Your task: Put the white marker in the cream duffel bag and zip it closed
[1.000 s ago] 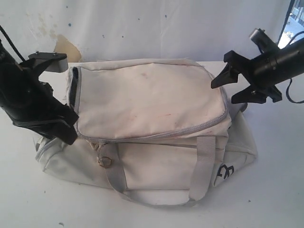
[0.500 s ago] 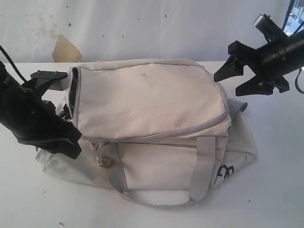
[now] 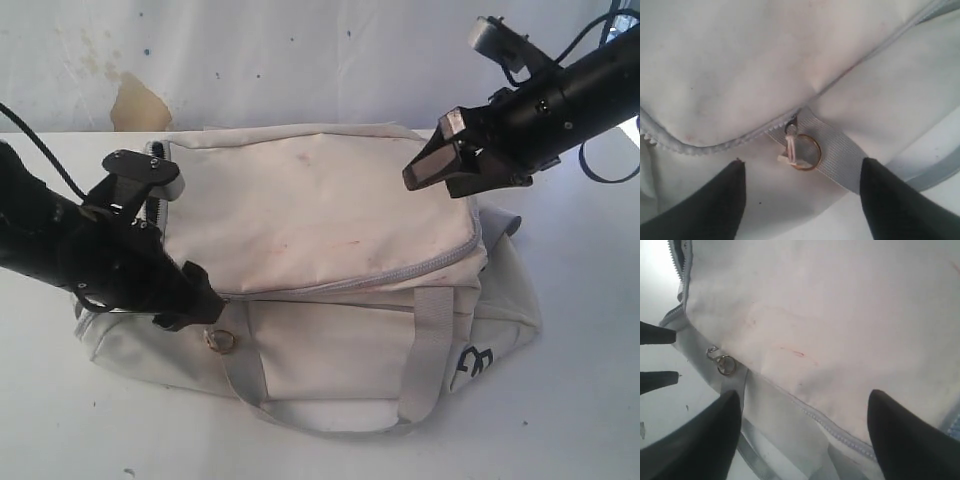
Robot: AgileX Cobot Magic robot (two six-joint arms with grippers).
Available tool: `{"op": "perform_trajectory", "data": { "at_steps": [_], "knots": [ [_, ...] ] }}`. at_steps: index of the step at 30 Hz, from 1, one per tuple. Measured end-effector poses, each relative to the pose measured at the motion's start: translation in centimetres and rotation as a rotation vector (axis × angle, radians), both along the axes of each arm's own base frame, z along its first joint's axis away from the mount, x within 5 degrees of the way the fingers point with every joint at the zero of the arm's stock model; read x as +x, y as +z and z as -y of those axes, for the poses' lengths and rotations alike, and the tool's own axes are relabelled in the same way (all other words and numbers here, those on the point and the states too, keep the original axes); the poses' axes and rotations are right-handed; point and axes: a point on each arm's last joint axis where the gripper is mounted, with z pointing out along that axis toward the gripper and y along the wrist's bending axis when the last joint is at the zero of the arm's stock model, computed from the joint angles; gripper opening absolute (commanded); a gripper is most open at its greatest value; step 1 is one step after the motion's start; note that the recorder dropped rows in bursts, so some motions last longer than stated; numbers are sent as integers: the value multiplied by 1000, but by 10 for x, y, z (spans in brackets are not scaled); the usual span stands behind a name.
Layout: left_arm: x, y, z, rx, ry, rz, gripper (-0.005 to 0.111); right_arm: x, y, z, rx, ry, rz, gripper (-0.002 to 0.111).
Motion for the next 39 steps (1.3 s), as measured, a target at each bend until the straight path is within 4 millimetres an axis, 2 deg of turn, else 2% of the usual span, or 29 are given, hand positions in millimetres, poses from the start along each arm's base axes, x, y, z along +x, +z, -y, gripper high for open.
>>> {"op": "perform_trajectory", "data": {
  "at_steps": [3, 8, 18, 24, 26, 27, 30, 37, 38, 39],
  "knots": [
    [1, -6, 0, -15, 45, -18, 74, -3, 7, -4, -3, 18, 33, 66],
    [-3, -28, 1, -32, 110, -110, 63, -7, 15, -4, -4, 19, 65, 66],
    [5, -39, 7, -113, 168, -92, 63, -12, 25, -4, -6, 22, 98, 66],
    [11, -56, 9, -88, 156, -98, 62, -12, 25, -4, -8, 23, 100, 66],
    [12, -57, 9, -84, 166, -85, 57, -12, 25, -4, -8, 23, 100, 64],
    [13, -57, 8, -84, 173, -77, 48, -12, 25, -4, -8, 23, 100, 62],
    [16, -57, 8, -91, 204, -60, 34, -12, 25, -4, -8, 23, 100, 62],
    [17, -65, 9, -97, 228, -93, 31, -12, 25, -4, -8, 23, 100, 62],
    [17, -67, 9, -97, 228, -96, 29, -12, 25, -4, -8, 23, 100, 62],
    [17, -67, 9, -96, 226, -96, 16, -12, 25, -4, -8, 23, 100, 61]
  ]
}}
